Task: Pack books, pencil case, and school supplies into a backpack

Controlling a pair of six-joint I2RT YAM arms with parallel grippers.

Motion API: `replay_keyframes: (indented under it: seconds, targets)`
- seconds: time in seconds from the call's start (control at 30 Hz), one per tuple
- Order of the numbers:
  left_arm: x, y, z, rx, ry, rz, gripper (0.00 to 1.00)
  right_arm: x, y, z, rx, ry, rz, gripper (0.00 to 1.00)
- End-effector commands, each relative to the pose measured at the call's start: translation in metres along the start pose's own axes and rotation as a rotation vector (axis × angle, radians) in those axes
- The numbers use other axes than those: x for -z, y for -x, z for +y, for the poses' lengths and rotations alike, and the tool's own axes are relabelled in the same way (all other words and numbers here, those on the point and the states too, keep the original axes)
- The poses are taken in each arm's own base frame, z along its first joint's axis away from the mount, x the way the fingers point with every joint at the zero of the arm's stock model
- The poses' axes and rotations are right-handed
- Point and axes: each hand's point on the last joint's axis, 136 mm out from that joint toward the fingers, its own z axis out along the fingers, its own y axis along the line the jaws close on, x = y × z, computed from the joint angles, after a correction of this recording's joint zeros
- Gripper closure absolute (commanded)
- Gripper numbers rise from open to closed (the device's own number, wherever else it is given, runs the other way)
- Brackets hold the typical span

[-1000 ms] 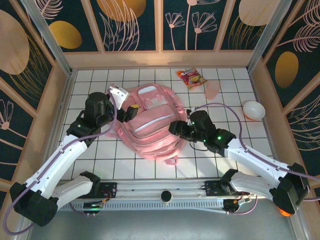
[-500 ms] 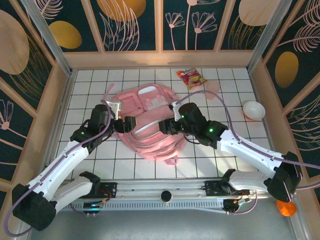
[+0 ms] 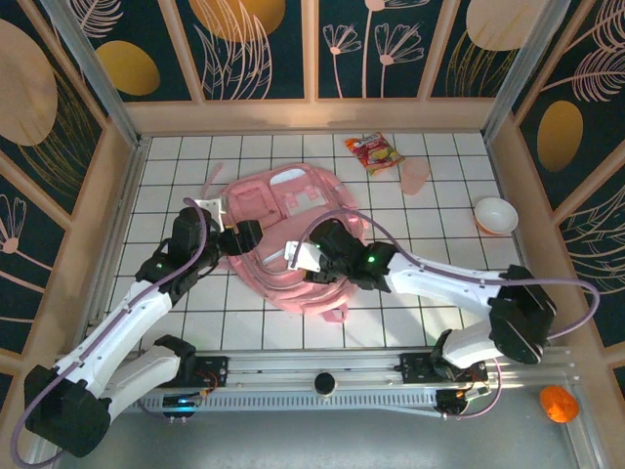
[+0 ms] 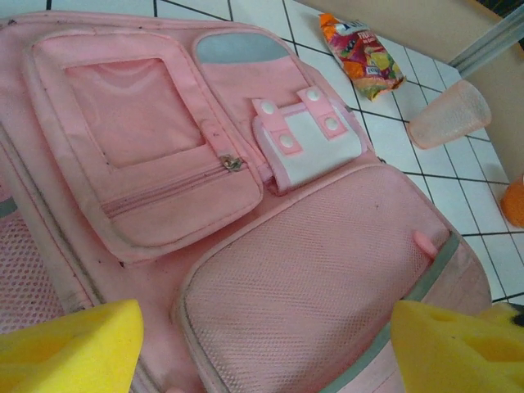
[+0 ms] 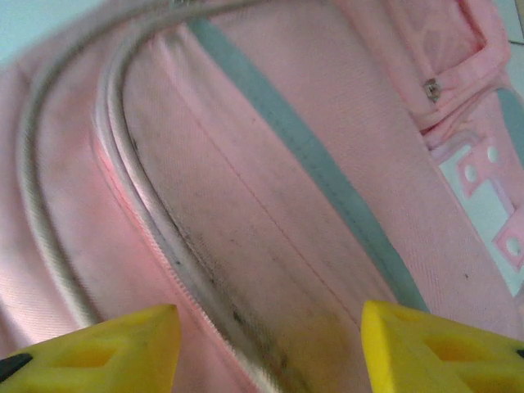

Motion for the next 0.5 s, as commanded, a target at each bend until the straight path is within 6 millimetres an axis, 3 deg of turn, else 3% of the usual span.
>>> replay_keyframes:
  seconds: [0.0, 0.17, 0.3, 0.4, 0.47]
  targets:
    - [0.001, 0.006, -0.004, 0.043, -0.030, -0.037, 0.22, -0.007, 0.013, -0.016, 0.204, -0.098, -0.023, 0.40]
    - [0.001, 0.007, -0.003, 0.023, -0.028, -0.042, 0.23, -0.026, 0.007, -0.015, 0.268, -0.115, 0.006, 0.46]
    - [0.000, 0.005, -0.007, -0.072, -0.057, -0.043, 0.25, -0.026, 0.006, -0.027, 0.256, -0.144, -0.007, 0.84]
    - [0.003, 0.002, -0.034, -0.271, -0.207, -0.032, 0.26, -0.013, 0.003, -0.029, 0.248, -0.069, -0.026, 0.98]
    - [0.007, 0.001, -0.048, -0.422, -0.277, -0.039, 0.27, -0.003, 0.000, -0.031, 0.266, -0.041, -0.046, 1.00]
